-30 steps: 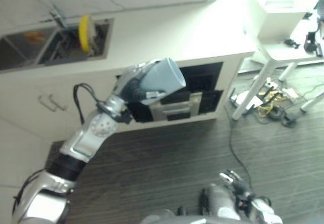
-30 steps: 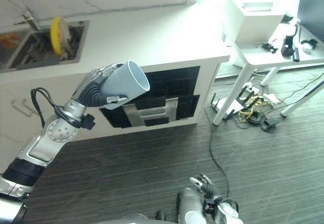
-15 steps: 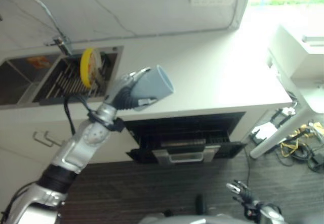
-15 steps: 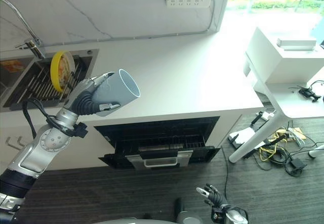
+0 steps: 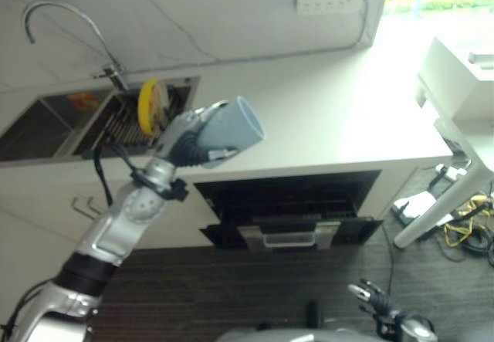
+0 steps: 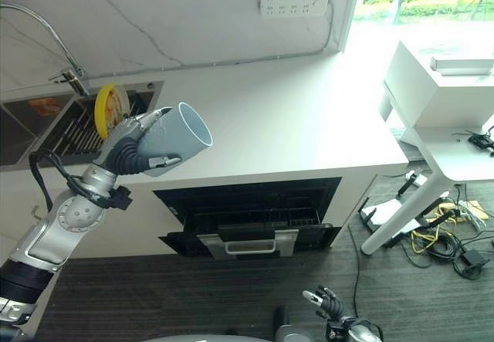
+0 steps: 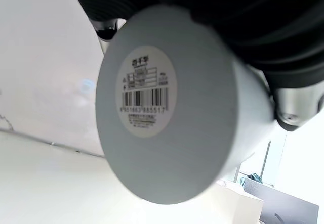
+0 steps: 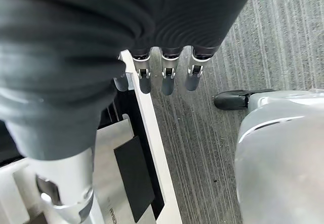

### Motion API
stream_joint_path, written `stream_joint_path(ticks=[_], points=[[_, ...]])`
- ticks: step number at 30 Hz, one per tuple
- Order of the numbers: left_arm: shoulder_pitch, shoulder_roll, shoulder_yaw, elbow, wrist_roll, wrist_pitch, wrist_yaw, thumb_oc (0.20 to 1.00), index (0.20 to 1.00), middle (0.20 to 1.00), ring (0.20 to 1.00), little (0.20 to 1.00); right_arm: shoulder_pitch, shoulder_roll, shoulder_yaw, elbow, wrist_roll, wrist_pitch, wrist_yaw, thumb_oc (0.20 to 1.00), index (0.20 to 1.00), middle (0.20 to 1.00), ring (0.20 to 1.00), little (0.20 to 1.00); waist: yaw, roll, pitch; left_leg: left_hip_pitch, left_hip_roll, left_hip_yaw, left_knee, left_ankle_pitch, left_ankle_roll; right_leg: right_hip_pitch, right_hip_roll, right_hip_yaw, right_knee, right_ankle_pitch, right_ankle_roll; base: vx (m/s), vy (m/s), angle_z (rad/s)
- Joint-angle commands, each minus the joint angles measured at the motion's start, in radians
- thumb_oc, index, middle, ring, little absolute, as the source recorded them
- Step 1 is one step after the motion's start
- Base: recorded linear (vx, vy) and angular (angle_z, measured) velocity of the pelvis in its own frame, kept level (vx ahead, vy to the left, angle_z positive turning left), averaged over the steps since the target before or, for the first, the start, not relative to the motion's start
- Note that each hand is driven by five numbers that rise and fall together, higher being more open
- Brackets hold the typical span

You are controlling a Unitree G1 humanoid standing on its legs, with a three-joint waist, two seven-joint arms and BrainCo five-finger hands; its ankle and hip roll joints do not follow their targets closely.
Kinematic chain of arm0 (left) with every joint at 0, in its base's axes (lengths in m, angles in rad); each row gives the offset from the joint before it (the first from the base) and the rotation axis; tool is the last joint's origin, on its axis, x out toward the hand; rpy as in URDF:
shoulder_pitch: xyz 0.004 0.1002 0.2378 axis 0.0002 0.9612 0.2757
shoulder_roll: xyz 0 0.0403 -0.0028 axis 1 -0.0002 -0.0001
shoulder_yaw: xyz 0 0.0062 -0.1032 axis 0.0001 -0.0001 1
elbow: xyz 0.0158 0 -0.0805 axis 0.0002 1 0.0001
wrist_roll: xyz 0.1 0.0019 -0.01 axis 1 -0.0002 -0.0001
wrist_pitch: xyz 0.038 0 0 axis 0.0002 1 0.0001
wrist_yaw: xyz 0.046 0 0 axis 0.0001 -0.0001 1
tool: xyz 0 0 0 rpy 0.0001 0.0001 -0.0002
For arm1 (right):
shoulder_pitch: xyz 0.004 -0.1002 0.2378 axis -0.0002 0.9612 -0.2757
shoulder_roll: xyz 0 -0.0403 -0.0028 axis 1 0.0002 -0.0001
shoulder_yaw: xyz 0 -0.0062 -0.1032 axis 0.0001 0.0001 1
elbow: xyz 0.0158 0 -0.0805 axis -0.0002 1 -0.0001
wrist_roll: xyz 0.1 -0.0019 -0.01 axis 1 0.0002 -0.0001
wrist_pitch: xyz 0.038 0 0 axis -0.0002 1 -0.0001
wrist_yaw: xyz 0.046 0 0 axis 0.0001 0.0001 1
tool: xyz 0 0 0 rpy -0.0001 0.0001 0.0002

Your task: Place the dishes in the dishwasher.

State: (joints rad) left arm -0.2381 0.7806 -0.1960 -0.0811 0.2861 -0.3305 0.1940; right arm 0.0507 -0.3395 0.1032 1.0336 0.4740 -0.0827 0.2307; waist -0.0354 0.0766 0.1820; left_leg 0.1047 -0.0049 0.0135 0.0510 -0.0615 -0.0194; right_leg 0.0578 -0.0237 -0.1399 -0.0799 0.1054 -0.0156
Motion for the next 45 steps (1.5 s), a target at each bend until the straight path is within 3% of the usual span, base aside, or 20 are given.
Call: stream_joint_path(ticks=[1, 4, 6, 8, 13, 20, 22, 26, 29, 31, 35, 36, 41, 43, 45], points=[[-0.078, 0.003, 0.042, -0.032, -0.067, -0.052, 0.031, 0.2, 0.2, 0.2, 0.2, 0.2, -0.04, -0.05, -0.047, 0.016, 0.067, -0.041, -0.032, 1.0, 1.0, 1.0, 1.0, 1.0, -0.035, -0.044, -0.002, -0.055, 0.063, 0.111, 0.084, -0.043, -0.02, 0.029, -0.042, -0.007, 0.132, -0.2, 0.092, -0.13, 0.294, 0.29], [-0.124, 0.0, 0.014, -0.018, -0.088, -0.055, 0.0, 0.2, 0.2, 0.2, 0.2, 0.2, -0.008, -0.044, -0.095, -0.012, 0.111, -0.039, -0.043, 1.0, 1.0, 1.0, 1.0, 1.0, -0.061, -0.039, 0.002, -0.01, 0.076, 0.152, -0.024, -0.006, -0.02, 0.024, -0.065, -0.035, 0.132, -0.182, 0.124, -0.08, 0.223, 0.38], [-0.146, 0.005, -0.016, 0.0, -0.075, -0.054, -0.003, 0.2, 0.2, 0.2, 0.2, 0.2, 0.014, -0.021, -0.107, -0.033, 0.108, -0.042, -0.039, 1.0, 1.0, 1.0, 1.0, 1.0, -0.074, -0.043, 0.004, 0.017, 0.06, 0.133, -0.071, -0.005, -0.004, 0.006, -0.077, -0.013, 0.147, -0.165, 0.149, -0.06, 0.073, 0.28], [-0.164, -0.002, -0.043, 0.001, -0.063, -0.043, -0.023, 0.2, 0.2, 0.2, 0.2, 0.2, 0.022, 0.007, -0.109, -0.056, 0.129, -0.048, -0.034, 1.0, 1.0, 1.0, 1.0, 1.0, -0.081, -0.038, 0.006, 0.031, 0.054, 0.118, -0.096, -0.004, 0.014, -0.017, -0.076, 0.011, 0.215, -0.188, 0.159, -0.09, -0.034, -0.02], [-0.144, -0.033, -0.052, -0.002, -0.128, 0.005, 0.007, 0.2, 0.2, 0.2, 0.2, 0.2, 0.005, 0.041, -0.058, -0.178, 0.167, -0.108, -0.075, 1.0, 1.0, 1.0, 1.0, 1.0, -0.051, -0.048, 0.002, 0.029, 0.072, 0.182, -0.098, 0.001, 0.012, -0.012, -0.121, -0.082, 0.21, -0.185, 0.168, -0.07, -0.138, 0.14], [0.003, -0.151, 0.031, 0.027, -0.341, -0.095, 0.089, 0.2, 0.2, 0.2, 0.2, 0.2, 0.084, 0.019, -0.129, -0.468, 0.204, -0.204, -0.16, 1.0, 1.0, 1.0, 1.0, 1.0, -0.076, -0.067, 0.0, 0.034, 0.103, 0.22, -0.091, 0.004, -0.01, 0.016, -0.109, -0.07, 0.15, -0.178, 0.158, -0.04, -0.092, -0.23], [0.051, -0.196, 0.053, 0.038, -0.354, -0.161, 0.109, 0.2, 0.2, 0.2, 0.2, 0.2, 0.115, 0.012, -0.176, -0.576, 0.191, -0.241, -0.184, 1.0, 1.0, 1.0, 1.0, 1.0, -0.089, -0.077, -0.002, 0.037, 0.105, 0.229, -0.083, -0.001, -0.011, 0.019, -0.11, -0.066, 0.145, -0.173, 0.157, -0.02, -0.043, -0.23], [0.079, -0.259, 0.057, 0.059, -0.353, -0.212, 0.18, 0.2, 0.2, 0.2, 0.2, 0.2, 0.135, 0.006, -0.235, -0.71, 0.209, -0.295, -0.209, 1.0, 1.0, 1.0, 1.0, 1.0, -0.112, -0.09, -0.007, 0.04, 0.108, 0.243, -0.069, -0.011, -0.009, 0.014, -0.109, -0.05, 0.146, -0.17, 0.157, -0.04, -0.003, -0.27], [0.084, -0.292, 0.052, 0.076, -0.237, -0.261, 0.359, 0.2, 0.2, 0.2, 0.2, 0.2, 0.126, 0.005, -0.256, -0.84, 0.207, -0.349, -0.206, 1.0, 1.0, 1.0, 1.0, 1.0, -0.131, -0.096, -0.014, 0.046, 0.102, 0.251, -0.057, -0.024, -0.002, 0.009, -0.108, -0.023, 0.146, -0.164, 0.158, -0.03, 0.034, -0.34], [0.084, -0.294, 0.051, 0.079, -0.227, -0.271, 0.376, 0.2, 0.2, 0.2, 0.2, 0.2, 0.126, 0.005, -0.254, -0.855, 0.199, -0.357, -0.205, 1.0, 1.0, 1.0, 1.0, 1.0, -0.132, -0.096, -0.015, 0.046, 0.101, 0.252, -0.054, -0.027, 0.0, 0.007, -0.108, -0.018, 0.148, -0.164, 0.158, -0.01, 0.041, -0.11], [0.073, -0.314, 0.05, 0.073, -0.084, -0.258, 0.551, 0.2, 0.2, 0.2, 0.2, 0.2, 0.115, -0.004, -0.223, -0.969, 0.21, -0.398, -0.147, 1.0, 1.0, 1.0, 1.0, 1.0, -0.145, -0.096, -0.023, 0.048, 0.092, 0.261, -0.041, -0.04, 0.006, 0.003, -0.111, 0.007, 0.152, -0.161, 0.162, -0.02, 0.065, -0.13], [0.066, -0.311, 0.05, 0.07, -0.029, -0.239, 0.637, 0.2, 0.2, 0.2, 0.2, 0.2, 0.111, -0.015, -0.211, -1.006, 0.194, -0.4, -0.109, 1.0, 1.0, 1.0, 1.0, 1.0, -0.148, -0.095, -0.025, 0.05, 0.088, 0.262, -0.042, -0.043, 0.007, 0.001, -0.112, 0.011, 0.152, -0.161, 0.163, -0.02, 0.063, -0.17], [0.042, -0.314, 0.036, 0.05, 0.179, -0.172, 0.791, 0.2, 0.2, 0.2, 0.2, 0.2, 0.075, -0.045, -0.12, -1.153, 0.287, -0.345, 0.054, 1.0, 1.0, 1.0, 1.0, 1.0, -0.144, -0.096, -0.037, 0.054, 0.081, 0.261, -0.043, -0.046, 0.008, 0.002, -0.115, 0.019, 0.151, -0.161, 0.166, 0.0, 0.023, -0.05], [0.027, -0.309, 0.014, 0.041, 0.27, -0.114, 0.835, 0.2, 0.2, 0.2, 0.2, 0.2, 0.042, -0.058, -0.058, -1.217, 0.304, -0.305, 0.096, 1.0, 1.0, 1.0, 1.0, 1.0, -0.134, -0.095, -0.043, 0.054, 0.079, 0.256, -0.047, -0.046, 0.005, 0.006, -0.117, 0.014, 0.146, -0.16, 0.166, 0.0, 0.0, 0.0], [0.024, -0.31, -0.011, 0.042, 0.269, -0.067, 0.824, 0.2, 0.2, 0.2, 0.2, 0.2, 0.001, -0.071, 0.008, -1.268, 0.303, -0.255, 0.113, 1.0, 1.0, 1.0, 1.0, 1.0, -0.115, -0.095, -0.054, 0.057, 0.077, 0.244, -0.054, -0.044, 0.0, 0.019, -0.116, 0.006, 0.132, -0.16, 0.166, 0.05, 0.003, 0.07]])
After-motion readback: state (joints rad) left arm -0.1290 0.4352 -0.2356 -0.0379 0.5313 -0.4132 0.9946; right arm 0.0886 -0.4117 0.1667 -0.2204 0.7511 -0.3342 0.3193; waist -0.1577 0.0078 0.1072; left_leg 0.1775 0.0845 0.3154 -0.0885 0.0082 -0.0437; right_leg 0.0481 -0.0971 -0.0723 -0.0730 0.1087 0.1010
